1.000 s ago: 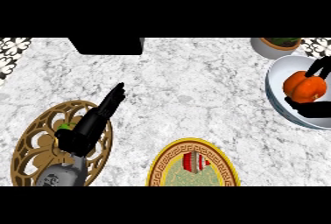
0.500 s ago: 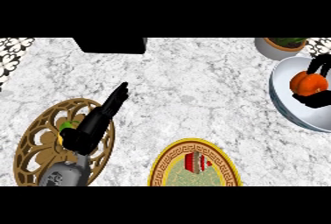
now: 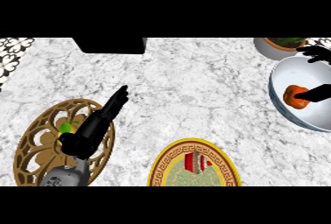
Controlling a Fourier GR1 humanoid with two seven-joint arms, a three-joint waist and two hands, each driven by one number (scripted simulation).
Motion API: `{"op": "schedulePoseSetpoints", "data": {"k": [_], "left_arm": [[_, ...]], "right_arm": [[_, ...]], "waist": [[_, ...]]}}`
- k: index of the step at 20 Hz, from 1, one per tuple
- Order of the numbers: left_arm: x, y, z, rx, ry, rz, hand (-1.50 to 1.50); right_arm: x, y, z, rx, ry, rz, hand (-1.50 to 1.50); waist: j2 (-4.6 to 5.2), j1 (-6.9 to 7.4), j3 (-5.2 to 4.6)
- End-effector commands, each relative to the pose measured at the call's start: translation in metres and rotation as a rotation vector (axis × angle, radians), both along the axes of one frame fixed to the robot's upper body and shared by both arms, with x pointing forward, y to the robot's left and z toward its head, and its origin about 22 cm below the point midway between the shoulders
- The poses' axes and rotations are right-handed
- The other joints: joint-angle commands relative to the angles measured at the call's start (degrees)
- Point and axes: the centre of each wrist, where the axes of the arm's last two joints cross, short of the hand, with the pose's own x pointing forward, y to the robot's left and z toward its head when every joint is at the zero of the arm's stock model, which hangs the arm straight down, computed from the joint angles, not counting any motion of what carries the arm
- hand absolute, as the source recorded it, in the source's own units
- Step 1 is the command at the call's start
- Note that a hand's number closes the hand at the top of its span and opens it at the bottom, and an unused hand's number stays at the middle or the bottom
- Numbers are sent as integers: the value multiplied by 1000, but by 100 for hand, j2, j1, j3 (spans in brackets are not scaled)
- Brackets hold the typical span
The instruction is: Pick the squash from the plate and place it in the bowl
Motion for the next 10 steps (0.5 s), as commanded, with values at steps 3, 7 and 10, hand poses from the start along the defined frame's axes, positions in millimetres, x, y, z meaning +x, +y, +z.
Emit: {"op": "schedulePoseSetpoints", "data": {"k": [3,7,10], "left_arm": [[7,8,0,-8,3,7,0],[1,11,-2,2,-5,12,0],[5,4,7,-22,-6,-12,0]], "right_arm": [[9,-20,28,207,-144,-75,-150],[9,-33,27,367,-196,-221,-150],[-25,-85,28,443,-200,-268,-150]], "waist": [[-7,-47,-3],[4,5,0],[35,13,11]]}}
